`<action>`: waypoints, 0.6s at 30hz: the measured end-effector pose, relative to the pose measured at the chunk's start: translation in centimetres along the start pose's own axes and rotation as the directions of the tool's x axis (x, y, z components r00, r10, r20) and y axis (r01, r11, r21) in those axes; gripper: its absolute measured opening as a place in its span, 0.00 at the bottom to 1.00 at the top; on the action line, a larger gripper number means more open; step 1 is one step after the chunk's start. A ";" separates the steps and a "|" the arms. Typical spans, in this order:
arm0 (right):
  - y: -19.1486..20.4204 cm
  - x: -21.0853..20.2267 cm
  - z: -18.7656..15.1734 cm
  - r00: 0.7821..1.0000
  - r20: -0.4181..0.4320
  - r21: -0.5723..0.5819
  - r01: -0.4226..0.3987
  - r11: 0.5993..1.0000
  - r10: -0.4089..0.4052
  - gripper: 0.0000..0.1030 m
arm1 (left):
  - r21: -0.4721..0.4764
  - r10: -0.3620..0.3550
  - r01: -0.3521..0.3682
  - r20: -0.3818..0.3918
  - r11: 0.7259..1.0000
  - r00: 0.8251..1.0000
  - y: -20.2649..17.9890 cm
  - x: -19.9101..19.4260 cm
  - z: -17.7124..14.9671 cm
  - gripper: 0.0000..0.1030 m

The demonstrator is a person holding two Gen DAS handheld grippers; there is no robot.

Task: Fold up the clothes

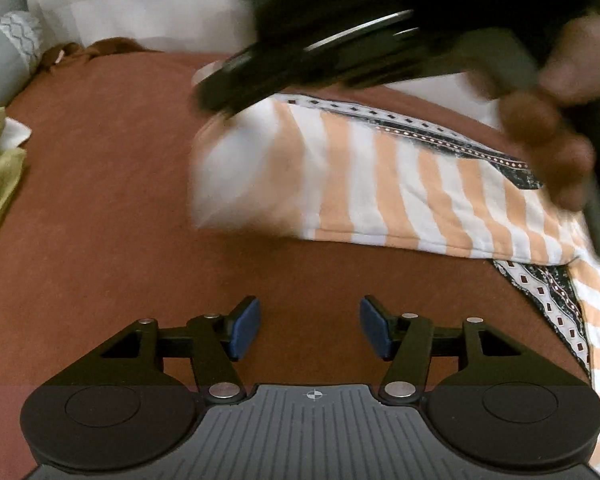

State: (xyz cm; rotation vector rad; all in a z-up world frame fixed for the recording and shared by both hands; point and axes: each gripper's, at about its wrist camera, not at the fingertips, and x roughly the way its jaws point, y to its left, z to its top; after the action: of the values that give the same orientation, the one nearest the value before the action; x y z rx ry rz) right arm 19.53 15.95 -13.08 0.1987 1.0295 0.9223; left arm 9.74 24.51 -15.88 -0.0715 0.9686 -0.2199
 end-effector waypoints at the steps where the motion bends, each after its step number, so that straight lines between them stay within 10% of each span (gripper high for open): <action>1: 0.8 1.0 -0.1 1.000 -0.019 -0.009 -0.025 1.000 0.025 0.06 | -0.006 0.004 -0.004 -0.001 1.000 1.000 0.2 -0.1 -0.1 0.69; 5: 2.2 1.3 -1.3 0.996 -0.064 -0.039 -0.065 0.997 0.062 0.35 | -0.033 0.039 -0.039 0.002 0.999 0.999 1.2 -0.9 -0.4 0.70; 12: -5.1 -11.7 -1.0 0.986 0.080 -0.075 0.153 0.985 -0.147 0.35 | -0.138 0.083 -0.076 0.041 0.987 0.996 5.0 -1.0 1.6 0.73; 18: -15.7 -22.1 -2.8 0.857 -0.003 -0.042 0.515 0.856 -0.515 0.36 | -0.204 0.021 -0.004 0.080 0.979 0.997 7.0 0.8 5.2 0.78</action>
State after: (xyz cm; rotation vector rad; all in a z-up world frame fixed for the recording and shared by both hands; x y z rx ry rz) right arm 21.91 -10.91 -8.78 -0.1194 1.0072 0.4516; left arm 15.50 30.94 -14.71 -0.2611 0.9071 -0.1045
